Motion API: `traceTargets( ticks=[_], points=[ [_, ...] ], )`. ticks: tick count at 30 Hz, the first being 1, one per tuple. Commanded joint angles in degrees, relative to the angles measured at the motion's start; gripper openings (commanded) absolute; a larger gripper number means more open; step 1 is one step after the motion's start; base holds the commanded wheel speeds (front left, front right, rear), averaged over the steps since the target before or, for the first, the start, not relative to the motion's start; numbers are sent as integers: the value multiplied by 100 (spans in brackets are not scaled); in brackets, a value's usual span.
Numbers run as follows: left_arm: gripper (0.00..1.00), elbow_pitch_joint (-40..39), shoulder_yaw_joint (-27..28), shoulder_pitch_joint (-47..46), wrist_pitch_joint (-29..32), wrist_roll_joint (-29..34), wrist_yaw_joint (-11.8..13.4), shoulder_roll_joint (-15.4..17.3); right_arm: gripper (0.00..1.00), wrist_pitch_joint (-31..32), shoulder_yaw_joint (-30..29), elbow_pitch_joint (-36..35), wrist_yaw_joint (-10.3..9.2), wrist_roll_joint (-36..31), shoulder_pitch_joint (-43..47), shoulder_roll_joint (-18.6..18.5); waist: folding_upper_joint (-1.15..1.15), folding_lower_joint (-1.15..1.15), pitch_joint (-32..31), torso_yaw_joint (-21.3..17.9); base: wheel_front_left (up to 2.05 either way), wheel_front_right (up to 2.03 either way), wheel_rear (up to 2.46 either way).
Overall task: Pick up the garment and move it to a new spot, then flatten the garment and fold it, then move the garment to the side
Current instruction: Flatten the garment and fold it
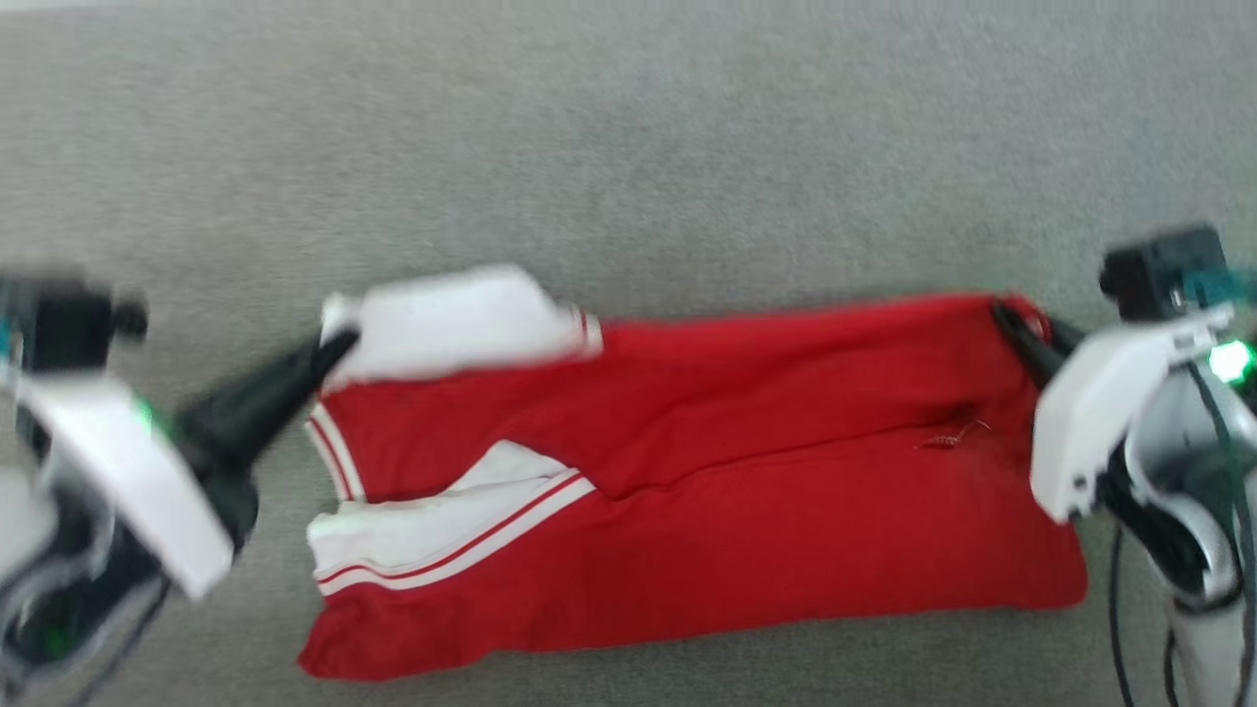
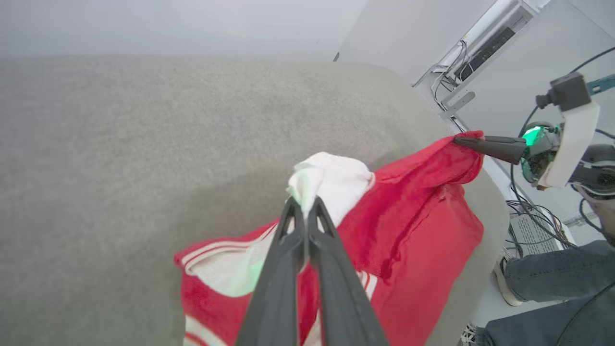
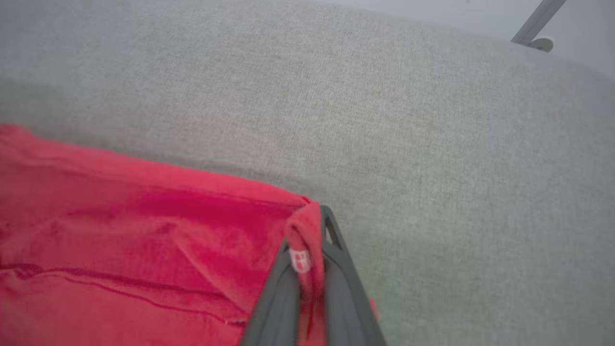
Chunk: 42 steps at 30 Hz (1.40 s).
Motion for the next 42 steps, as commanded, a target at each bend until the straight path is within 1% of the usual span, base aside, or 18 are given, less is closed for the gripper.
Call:
traceTargets(
  ticks=[1, 4, 7, 11, 14, 16, 20, 28, 29, 30, 31, 32, 33, 34, 35, 36, 37, 42],
  points=[
    [0, -94, -20, 202, -122, -84, 15, 76, 0, 26, -33, -104, -15, 41, 142, -22, 0, 0, -121, 119, 0, 0, 0],
    [0, -400, -43, 819, -397, -145, 15, 289, 0, 17, -166, -407, -15, 51, 610, -41, 0, 0, -151, 170, 0, 0, 0],
    [0, -519, 156, 1443, -478, -276, 15, 295, 0, 25, -317, -669, -14, 10, 1050, -5, 0, 0, -166, 236, 0, 0, 0],
    [0, -473, 1012, 2463, -471, -418, 15, 21, 0, 26, -535, -975, -14, -46, 1601, 77, 0, 0, -177, 336, 0, 0, 0],
    [0, -450, 1626, 3373, -473, -177, 15, -304, 0, -30, -637, -1073, -15, -19, 1967, 195, 0, 0, -154, 374, 0, 0, 0],
    [0, -426, 1667, 3534, -474, -67, 15, -358, 0, -41, -646, -1038, -15, -60, 2007, 212, 0, 0, -145, 372, 0, 0, 0],
    [0, -239, 1676, 3847, -475, 203, 15, -734, 0, -205, -510, -646, -12, -156, 1991, 298, 0, 0, -111, 353, 0, 0, 0],
    [0, 284, 1456, 3622, -412, 100, 15, -1129, 0, -488, -347, 2, -11, -174, 1670, 397, 0, 0, -84, 294, 0, 0, 0],
    [0, 361, 1427, 3584, -404, 92, 15, -1166, 15, -533, -324, 52, -11, -184, 1636, 392, 0, 0, -88, 292, 0, 0, 0],
    [0, 437, 1409, 3543, -408, 118, 15, -1179, 47, -581, -328, 72, -11, -185, 1605, 403, 0, 0, -92, 287, 0, 0, 0],
    [0, 500, 1401, 3512, -416, 152, 15, -1204, 100, -617, -338, 87, -11, -181, 1597, 407, 0, 0, -98, 281, 0, 0, 0],
    [4, 528, 1398, 3479, -426, 162, 15, -1238, 100, -633, -355, 81, -11, -166, 1606, 406, 0, 0, -108, 278, 0, 0, 0],
    [22, 546, 1416, 3454, -435, 191, 15, -1251, 100, -641, -387, 47, -11, -135, 1630, 398, 0, 0, -121, 276, 0, 0, 0],
    [47, 580, 1445, 3445, -447, 218, 15, -1247, 100, -644, -439, -11, -11, -125, 1666, 379, 0, 0, -137, 277, 0, 0, 0],
    [68, 605, 1468, 3452, -457, 267, 15, -1240, 100, -628, -506, -76, -11, -113, 1702, 364, 0, 0, -157, 277, 0, 0, 0],
    [79, 626, 1501, 3472, -469, 326, 15, -1242, 100, -599, -583, -149, -11, -84, 1743, 345, 0, 0, -178, 281, 0, 0, 0],
    [100, 655, 1564, 3509, -471, 366, 15, -1259, 100, -566, -668, -243, -11, -55, 1792, 331, 0, 0, -195, 290, 0, 0, 0],
    [100, 866, 2328, 3776, -472, 751, 15, -1589, 100, -230, -1158, -500, -10, 90, 2064, 270, 0, 0, -291, 438, 0, 0, 0]
  ],
)
